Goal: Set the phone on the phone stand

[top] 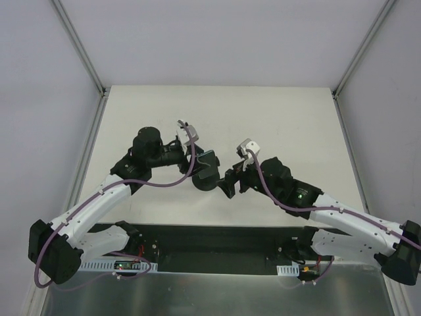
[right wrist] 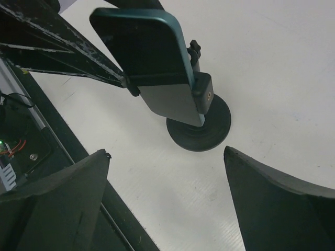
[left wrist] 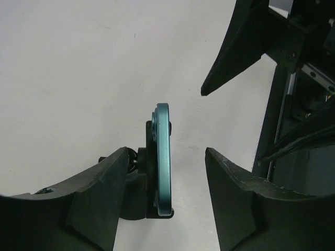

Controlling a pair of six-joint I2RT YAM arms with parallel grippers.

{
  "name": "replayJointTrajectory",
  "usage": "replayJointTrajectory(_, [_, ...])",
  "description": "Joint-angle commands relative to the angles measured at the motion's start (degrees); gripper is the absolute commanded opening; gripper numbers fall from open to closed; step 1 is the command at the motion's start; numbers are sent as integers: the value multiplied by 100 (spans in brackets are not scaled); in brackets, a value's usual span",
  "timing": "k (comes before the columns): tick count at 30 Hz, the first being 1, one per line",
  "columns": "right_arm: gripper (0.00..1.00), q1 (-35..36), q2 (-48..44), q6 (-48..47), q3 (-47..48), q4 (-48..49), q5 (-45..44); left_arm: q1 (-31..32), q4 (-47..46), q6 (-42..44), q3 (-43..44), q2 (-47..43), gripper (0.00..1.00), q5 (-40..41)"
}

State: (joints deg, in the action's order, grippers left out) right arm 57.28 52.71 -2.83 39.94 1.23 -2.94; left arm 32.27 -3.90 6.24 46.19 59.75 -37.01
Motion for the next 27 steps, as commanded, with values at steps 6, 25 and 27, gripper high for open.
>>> replayJointTrajectory(6, [97,863,898,28,1365,-483,-2077,-89,-163,-26,127,-1324,78,1343])
replayJointTrajectory(25, [97,1462,2823,836,3045,-1115,-4126,-89,-788,-299,-656,-2644,83,5670])
replayJointTrajectory(27, [97,1471,2973,1142,3229,-1318,-4398,-98,-770,-325,-647,-2643,83,5670])
